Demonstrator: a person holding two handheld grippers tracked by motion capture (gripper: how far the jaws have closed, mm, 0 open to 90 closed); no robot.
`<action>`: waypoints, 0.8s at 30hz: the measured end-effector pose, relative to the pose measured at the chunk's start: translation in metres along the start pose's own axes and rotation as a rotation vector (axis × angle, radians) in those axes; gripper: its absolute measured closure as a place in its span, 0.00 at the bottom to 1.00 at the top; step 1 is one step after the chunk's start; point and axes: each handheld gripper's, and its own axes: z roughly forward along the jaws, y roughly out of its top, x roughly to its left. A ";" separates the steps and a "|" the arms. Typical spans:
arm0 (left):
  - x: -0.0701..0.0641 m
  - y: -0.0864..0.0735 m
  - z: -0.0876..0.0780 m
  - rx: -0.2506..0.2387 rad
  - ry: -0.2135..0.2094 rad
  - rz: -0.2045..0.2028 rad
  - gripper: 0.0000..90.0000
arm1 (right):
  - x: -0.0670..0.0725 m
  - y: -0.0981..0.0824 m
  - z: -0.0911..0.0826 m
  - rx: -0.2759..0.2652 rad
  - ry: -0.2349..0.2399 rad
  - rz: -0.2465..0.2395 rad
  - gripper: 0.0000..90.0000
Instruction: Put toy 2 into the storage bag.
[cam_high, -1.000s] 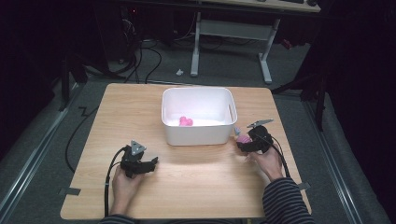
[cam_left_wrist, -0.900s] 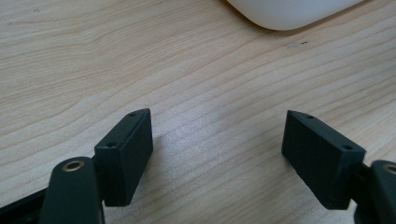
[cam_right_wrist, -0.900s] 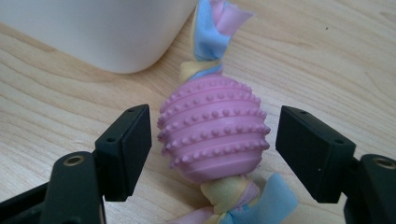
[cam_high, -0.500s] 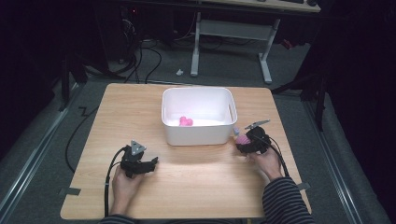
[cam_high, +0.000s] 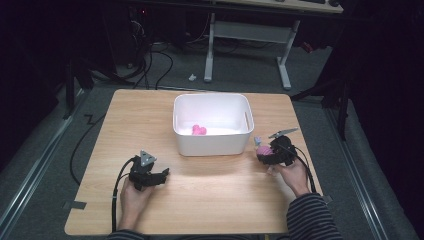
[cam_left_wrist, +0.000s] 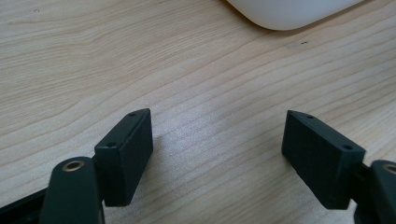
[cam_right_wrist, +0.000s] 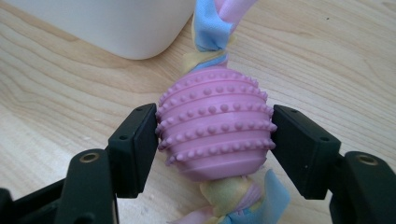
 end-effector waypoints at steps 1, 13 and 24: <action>0.000 0.000 0.000 0.000 0.000 -0.001 0.29 | 0.000 0.000 -0.004 -0.001 0.003 0.004 0.38; 0.000 0.000 0.000 0.000 -0.001 0.000 0.28 | 0.000 -0.008 -0.036 -0.037 0.022 -0.011 0.38; 0.000 0.000 0.001 0.001 -0.008 0.003 0.26 | -0.004 -0.014 -0.059 -0.099 0.054 0.015 0.38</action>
